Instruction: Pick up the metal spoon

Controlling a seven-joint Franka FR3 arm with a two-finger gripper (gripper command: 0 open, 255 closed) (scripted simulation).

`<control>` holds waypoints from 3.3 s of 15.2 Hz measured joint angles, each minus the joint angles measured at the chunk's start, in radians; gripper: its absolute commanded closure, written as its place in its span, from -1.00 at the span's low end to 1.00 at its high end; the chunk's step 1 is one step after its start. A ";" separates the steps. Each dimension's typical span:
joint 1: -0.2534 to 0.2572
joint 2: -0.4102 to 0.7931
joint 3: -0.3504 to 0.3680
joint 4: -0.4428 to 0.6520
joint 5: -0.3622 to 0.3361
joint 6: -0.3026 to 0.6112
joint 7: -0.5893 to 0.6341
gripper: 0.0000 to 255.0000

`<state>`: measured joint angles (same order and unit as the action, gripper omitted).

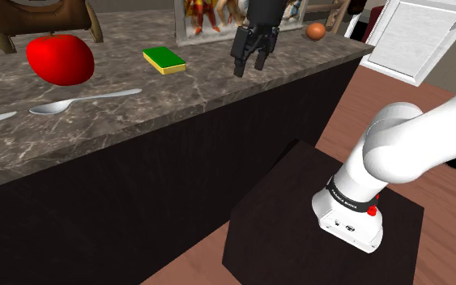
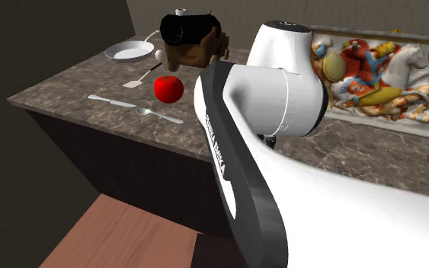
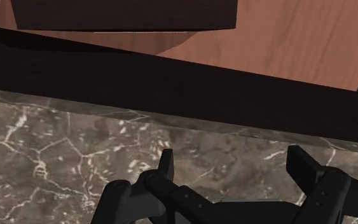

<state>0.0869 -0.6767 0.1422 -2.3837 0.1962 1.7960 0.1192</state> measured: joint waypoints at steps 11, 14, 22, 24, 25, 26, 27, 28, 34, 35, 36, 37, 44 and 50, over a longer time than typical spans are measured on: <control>0.019 0.292 0.222 0.229 0.005 0.157 0.263 -1.00; 0.017 0.373 0.273 0.308 -0.027 0.179 0.336 -1.00; 0.040 0.667 0.408 0.582 -0.214 0.215 0.581 -1.00; 0.065 0.757 0.429 0.687 -0.283 0.193 0.645 -1.00; 0.083 0.804 0.437 0.742 -0.320 0.180 0.678 -1.00; 0.104 0.855 0.442 0.798 -0.358 0.169 0.710 -1.00; 0.124 0.896 0.443 0.854 -0.390 0.149 0.732 -1.00; 0.145 0.932 0.443 0.898 -0.418 0.138 0.754 -1.00; 0.288 1.160 0.419 1.199 -0.562 0.049 0.839 -1.00; 0.287 1.159 0.419 1.185 -0.563 0.062 0.843 -1.00; 0.285 1.160 0.418 1.172 -0.564 0.075 0.845 -1.00; 0.281 1.156 0.418 1.154 -0.563 0.088 0.848 -1.00; 0.270 1.150 0.417 1.099 -0.564 0.139 0.856 1.00; 0.270 1.149 0.418 1.097 -0.564 0.140 0.855 1.00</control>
<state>0.3564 0.4725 0.5598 -1.2866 -0.3674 1.9361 0.9746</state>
